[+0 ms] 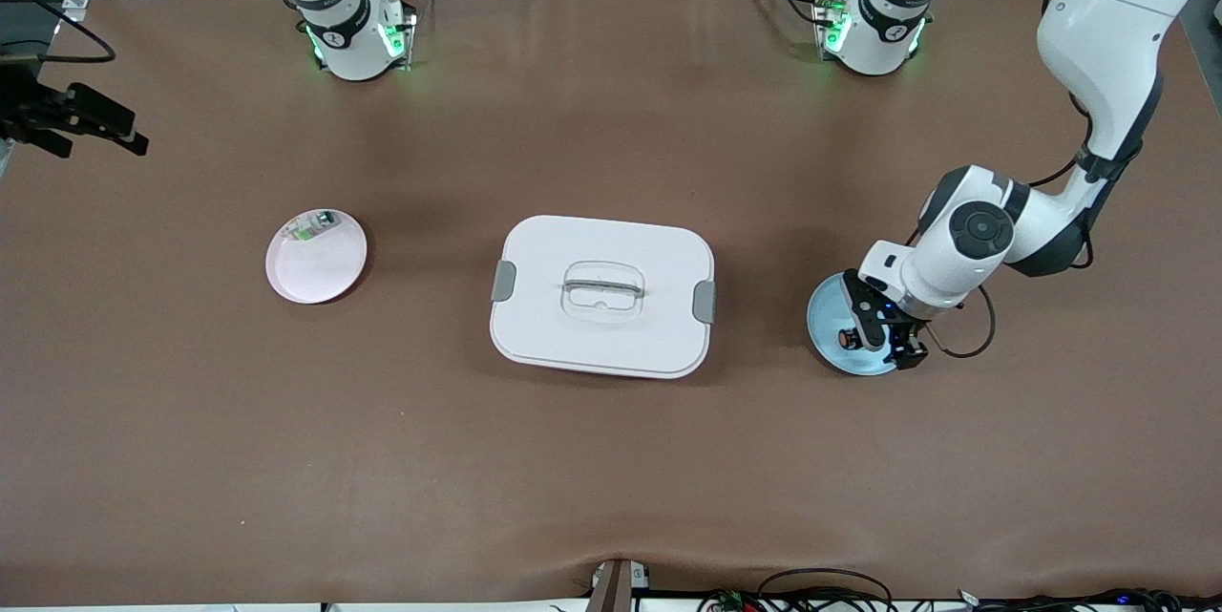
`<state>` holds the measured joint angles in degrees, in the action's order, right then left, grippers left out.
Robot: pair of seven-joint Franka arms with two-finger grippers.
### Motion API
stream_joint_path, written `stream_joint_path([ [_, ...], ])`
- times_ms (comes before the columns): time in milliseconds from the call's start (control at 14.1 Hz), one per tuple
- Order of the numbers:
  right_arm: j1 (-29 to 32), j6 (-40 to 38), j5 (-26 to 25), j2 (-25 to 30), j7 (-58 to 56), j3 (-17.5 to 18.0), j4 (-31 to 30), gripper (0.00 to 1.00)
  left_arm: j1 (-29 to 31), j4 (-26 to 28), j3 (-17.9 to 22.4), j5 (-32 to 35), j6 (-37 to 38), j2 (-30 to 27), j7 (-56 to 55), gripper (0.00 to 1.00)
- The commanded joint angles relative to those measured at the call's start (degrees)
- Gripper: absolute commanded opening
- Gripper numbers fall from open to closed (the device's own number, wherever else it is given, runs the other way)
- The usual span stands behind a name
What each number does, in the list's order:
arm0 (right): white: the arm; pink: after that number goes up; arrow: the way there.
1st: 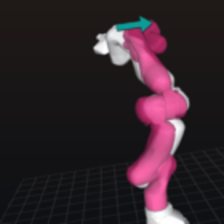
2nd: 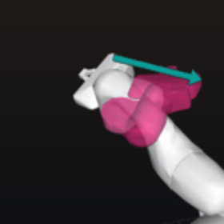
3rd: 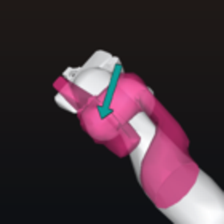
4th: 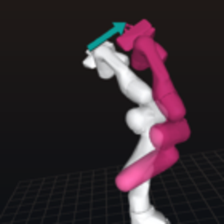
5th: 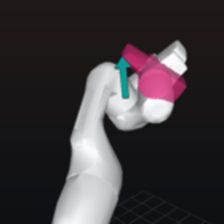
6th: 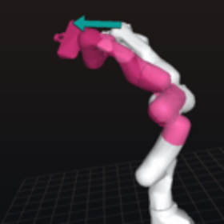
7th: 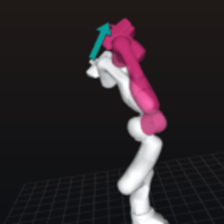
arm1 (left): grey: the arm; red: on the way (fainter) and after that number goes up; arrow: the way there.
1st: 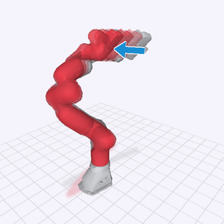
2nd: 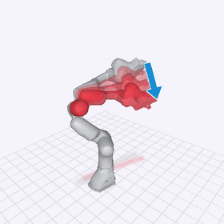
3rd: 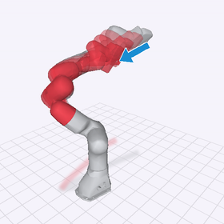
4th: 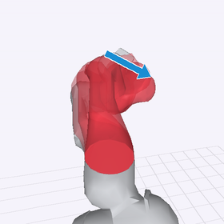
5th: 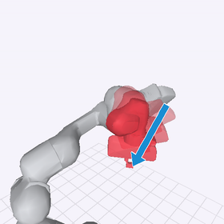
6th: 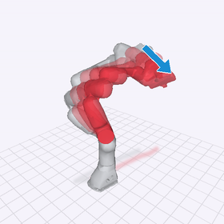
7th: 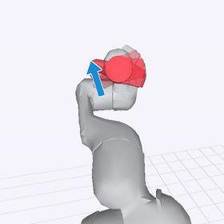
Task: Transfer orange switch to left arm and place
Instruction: 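Set the switch on the blue plate and open the left gripper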
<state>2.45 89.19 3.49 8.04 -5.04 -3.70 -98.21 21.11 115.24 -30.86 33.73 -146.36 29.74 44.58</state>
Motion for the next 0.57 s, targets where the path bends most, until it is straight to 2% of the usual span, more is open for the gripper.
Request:
stream_joint_path([
  [0, 1.15, -0.94, -1.38, -1.71, -0.23, 0.98, 4.16, 1.0, 0.6, -2.37, -2.18, -1.9, 6.76, -4.6, -3.61, 1.0],
  [213, 0.8, -0.94, -2.61, -2.32, -0.14, 1.07, 6.1, 1.0, 0.51, -11.5, -4.99, -8.92, 19.49, -5.74, -8.87, 1.0],
  [498, 1.24, -1.56, -2.61, -2.5, 0.03, 0.98, 6.81, 1.0, -0.02, -21.62, -8.25, -10.0, 34.53, -6.8, -31.87, 1.0],
])
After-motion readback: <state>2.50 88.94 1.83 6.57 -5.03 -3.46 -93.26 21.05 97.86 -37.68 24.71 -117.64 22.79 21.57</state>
